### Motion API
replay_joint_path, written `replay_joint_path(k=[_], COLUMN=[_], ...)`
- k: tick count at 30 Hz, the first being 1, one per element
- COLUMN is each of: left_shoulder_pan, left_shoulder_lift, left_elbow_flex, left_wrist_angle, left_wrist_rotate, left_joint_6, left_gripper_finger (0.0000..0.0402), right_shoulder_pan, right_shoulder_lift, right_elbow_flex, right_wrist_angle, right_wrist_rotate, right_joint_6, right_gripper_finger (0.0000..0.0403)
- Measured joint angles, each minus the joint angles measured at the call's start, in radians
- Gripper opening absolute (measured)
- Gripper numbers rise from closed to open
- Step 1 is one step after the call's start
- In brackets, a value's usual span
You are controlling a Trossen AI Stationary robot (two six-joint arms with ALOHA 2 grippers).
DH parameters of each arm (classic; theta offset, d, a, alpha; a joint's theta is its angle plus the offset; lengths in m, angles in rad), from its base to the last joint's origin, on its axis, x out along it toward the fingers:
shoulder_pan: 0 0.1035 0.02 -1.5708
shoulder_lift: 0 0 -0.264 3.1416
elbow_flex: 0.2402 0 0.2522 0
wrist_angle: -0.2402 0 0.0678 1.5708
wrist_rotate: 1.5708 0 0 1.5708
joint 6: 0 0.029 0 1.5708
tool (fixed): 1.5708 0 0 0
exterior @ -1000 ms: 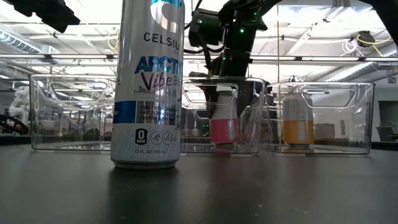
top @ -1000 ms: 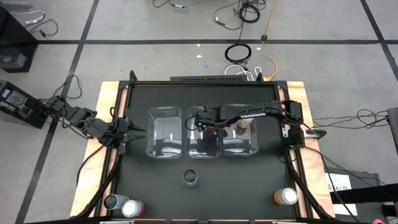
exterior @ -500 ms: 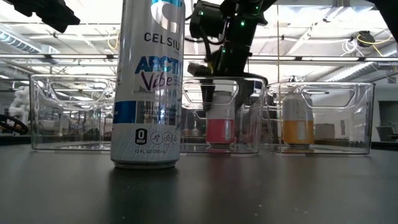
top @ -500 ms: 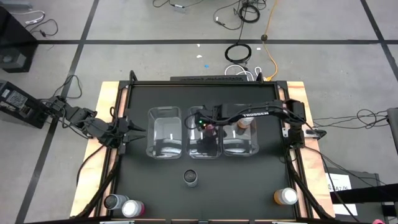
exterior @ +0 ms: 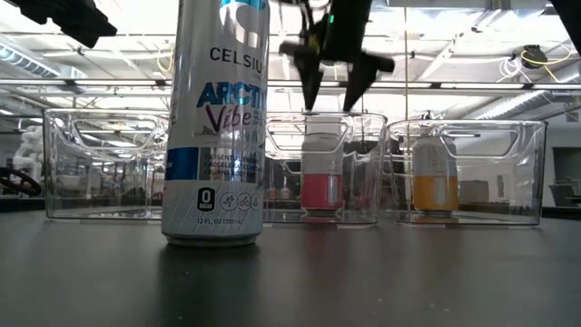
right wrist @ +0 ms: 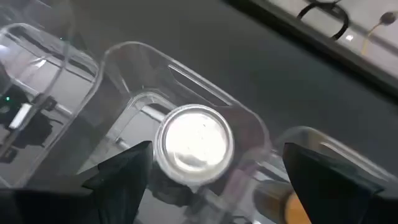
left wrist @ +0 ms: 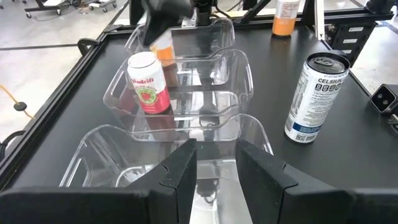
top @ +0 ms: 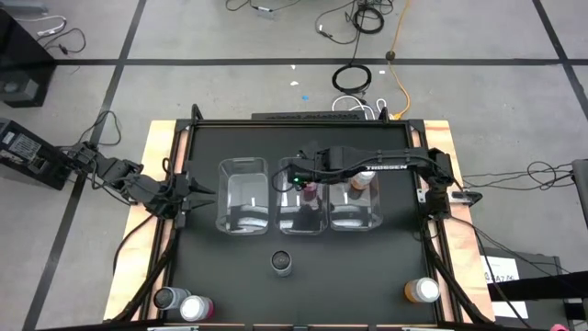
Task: Sort soda cans
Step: Put the right white soda can into the left transparent bin
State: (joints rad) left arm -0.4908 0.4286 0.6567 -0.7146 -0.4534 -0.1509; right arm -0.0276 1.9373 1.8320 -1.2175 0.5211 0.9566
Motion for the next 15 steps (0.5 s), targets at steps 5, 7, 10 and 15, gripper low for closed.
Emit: replay_joint_path(k=[5, 7, 10, 15], left_shoulder_pan=[0.0, 0.0, 0.0, 0.0], left_shoulder_lift=[0.0, 0.0, 0.0, 0.0], left_elbow_flex=[0.0, 0.0, 0.0, 0.0], left_wrist_angle=[0.0, 0.0, 0.0, 0.0], left_wrist_rotate=[0.0, 0.0, 0.0, 0.0], left_joint_6=[0.0, 0.0, -0.001, -0.001], left_gripper_finger=[0.0121, 0.0121, 0.0121, 0.0121], right_shoulder_pan=[0.075, 0.121, 0.196, 0.303], right_shoulder_lift=[-0.001, -0.001, -0.002, -0.001], right_elbow_flex=[0.14, 0.175, 0.194, 0.194], right_wrist_angle=[-0.201, -0.269, -0.347, -0.352], right_wrist_rotate=[0.009, 0.008, -0.004, -0.154], right_joint_6=[0.109, 0.161, 0.225, 0.261], right_gripper_finger=[0.0352, 0.0352, 0.0352, 0.0352])
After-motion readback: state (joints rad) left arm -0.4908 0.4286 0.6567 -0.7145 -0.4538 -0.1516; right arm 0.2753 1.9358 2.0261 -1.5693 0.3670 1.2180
